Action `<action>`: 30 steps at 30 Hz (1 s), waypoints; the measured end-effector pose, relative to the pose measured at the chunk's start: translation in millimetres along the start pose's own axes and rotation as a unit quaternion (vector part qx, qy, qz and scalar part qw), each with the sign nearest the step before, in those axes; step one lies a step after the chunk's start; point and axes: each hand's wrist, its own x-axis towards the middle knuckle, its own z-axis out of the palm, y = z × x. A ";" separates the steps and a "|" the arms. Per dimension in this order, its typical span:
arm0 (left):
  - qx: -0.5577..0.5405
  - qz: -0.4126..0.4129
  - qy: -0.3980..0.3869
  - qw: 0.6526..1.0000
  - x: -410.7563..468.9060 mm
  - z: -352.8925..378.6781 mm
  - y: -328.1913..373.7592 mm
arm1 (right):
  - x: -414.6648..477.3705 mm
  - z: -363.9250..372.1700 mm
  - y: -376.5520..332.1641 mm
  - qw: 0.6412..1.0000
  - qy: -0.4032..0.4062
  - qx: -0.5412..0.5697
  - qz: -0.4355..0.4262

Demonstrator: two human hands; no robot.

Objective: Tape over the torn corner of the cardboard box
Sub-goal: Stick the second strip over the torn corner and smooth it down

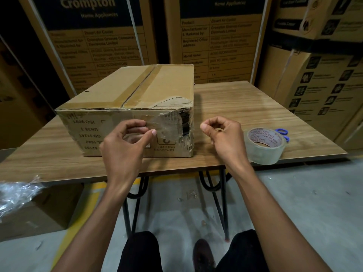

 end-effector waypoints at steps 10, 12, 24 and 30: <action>0.088 0.095 0.027 0.991 1.1 1.8 -4.8 | 6.2 3.4 2.4 1.000 0.000 -0.002 -0.011; 0.132 0.114 0.029 0.984 4.0 0.9 -5.7 | 7.9 4.4 2.6 1.000 0.001 -0.009 -0.010; 0.292 0.287 -0.079 0.909 19.0 28.1 5.6 | 5.4 5.2 4.5 1.000 0.010 -0.006 -0.003; 0.309 0.294 -0.099 0.899 23.6 36.4 -1.4 | 3.3 5.0 4.2 1.000 0.011 0.010 0.009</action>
